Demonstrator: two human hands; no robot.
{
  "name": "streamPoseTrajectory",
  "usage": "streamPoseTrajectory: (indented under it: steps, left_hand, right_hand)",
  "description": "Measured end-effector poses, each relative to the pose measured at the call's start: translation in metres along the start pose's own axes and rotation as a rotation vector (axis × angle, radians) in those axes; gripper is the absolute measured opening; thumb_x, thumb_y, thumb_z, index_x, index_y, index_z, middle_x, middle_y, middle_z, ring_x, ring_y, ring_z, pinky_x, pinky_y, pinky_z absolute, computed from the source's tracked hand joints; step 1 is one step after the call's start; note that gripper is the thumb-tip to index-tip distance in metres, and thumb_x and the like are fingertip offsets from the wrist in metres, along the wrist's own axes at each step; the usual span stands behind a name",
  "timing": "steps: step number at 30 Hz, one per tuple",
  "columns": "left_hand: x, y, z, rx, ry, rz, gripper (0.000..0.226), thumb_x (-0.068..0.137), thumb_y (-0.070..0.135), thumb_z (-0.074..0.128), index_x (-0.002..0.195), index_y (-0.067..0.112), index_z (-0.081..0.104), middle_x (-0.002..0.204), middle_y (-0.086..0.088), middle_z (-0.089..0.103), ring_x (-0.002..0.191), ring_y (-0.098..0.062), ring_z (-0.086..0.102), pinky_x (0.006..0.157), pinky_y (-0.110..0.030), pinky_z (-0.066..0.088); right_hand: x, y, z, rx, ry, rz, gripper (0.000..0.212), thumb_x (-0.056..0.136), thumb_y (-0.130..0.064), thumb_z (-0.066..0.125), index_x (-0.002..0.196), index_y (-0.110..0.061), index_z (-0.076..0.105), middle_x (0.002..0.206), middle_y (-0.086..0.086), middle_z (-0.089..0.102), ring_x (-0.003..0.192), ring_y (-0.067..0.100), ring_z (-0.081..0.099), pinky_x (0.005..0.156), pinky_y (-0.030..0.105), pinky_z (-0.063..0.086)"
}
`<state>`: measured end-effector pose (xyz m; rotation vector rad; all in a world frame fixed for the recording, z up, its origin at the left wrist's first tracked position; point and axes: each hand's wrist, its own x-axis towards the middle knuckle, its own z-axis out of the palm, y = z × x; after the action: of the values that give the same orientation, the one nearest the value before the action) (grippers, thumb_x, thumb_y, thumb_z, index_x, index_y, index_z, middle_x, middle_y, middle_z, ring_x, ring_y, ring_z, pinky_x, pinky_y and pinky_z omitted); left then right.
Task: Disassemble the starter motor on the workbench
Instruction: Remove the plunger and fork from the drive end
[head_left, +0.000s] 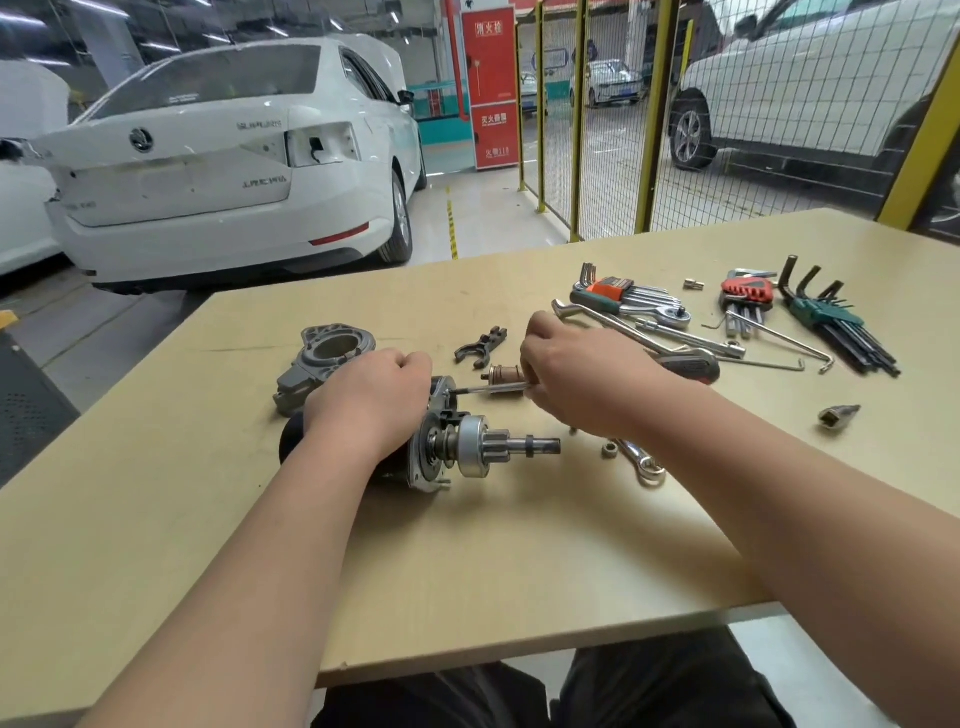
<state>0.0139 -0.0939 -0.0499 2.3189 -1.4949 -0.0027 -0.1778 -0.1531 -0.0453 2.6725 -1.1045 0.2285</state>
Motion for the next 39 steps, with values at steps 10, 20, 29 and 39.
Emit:
streamPoseTrajectory:
  steps: [10,20,29,39]
  left_hand:
    - [0.000,0.000,0.002,0.001,-0.005,-0.002,0.036,0.092,0.038,0.024,0.077,0.021,0.052,0.081,0.003,0.055,0.071,-0.012,0.046,0.058,-0.031,0.029]
    - [-0.001,0.000,0.001,-0.019,-0.014,0.004,0.036,0.091,0.037,0.023,0.073,0.020,0.049,0.081,0.002,0.055,0.083,-0.024,0.052,0.066,-0.034,0.035]
    - [-0.001,-0.001,0.002,-0.026,-0.006,0.001,0.035,0.092,0.038,0.024,0.074,0.021,0.050,0.081,0.001,0.056,0.078,-0.019,0.051,0.063,-0.034,0.033]
    - [0.000,-0.001,0.002,-0.029,-0.002,0.000,0.035,0.091,0.039,0.024,0.073,0.021,0.049,0.082,0.001,0.058,0.081,-0.023,0.053,0.064,-0.034,0.034]
  right_hand:
    - [0.002,0.001,0.004,0.013,0.007,-0.054,0.021,0.095,-0.020,0.044,0.093,-0.009,0.063,0.116,0.005,0.044,0.064,0.029,0.056,0.062,0.043,0.053]
    - [0.004,-0.005,0.013,0.100,0.066,-0.005,0.026,0.094,-0.033,0.047,0.112,-0.014,0.050,0.116,0.007,0.040,0.069,0.034,0.058,0.059,0.037,0.048]
    - [0.011,-0.007,0.009,0.183,0.176,0.022,0.016,0.092,-0.023,0.052,0.102,-0.011,0.047,0.109,0.008,0.045,0.067,0.034,0.053,0.059,0.044,0.051]
    - [0.022,0.024,0.020,0.120,0.030,0.243,0.032,0.096,-0.032,0.042,0.122,-0.014,0.050,0.120,0.007,0.050,0.101,0.028,0.055,0.076,0.039,0.050]
